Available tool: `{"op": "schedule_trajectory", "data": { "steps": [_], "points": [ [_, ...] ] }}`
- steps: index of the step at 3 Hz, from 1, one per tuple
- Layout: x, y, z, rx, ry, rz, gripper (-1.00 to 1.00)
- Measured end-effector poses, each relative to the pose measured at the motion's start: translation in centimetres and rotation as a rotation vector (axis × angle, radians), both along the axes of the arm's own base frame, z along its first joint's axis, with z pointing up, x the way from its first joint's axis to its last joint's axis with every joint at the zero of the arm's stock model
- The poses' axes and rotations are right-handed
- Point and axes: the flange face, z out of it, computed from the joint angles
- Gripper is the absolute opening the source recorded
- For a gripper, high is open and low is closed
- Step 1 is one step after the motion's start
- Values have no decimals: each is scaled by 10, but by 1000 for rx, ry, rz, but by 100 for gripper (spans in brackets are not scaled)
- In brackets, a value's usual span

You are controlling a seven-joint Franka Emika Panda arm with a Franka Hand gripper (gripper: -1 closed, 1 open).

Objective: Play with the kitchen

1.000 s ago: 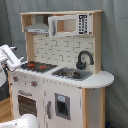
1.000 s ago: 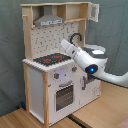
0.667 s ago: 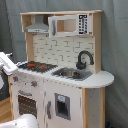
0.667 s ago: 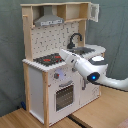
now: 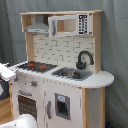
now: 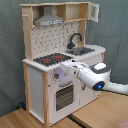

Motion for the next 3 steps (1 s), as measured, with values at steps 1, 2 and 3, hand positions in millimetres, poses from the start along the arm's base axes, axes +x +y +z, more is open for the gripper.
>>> {"op": "schedule_trajectory", "data": {
  "steps": [1,2,3],
  "points": [
    [0,1,-41,-96,70,45,100],
    [1,3,-85,-181,147,98,100],
    [7,7,-85,-245,176,150,100]
  ]
}}
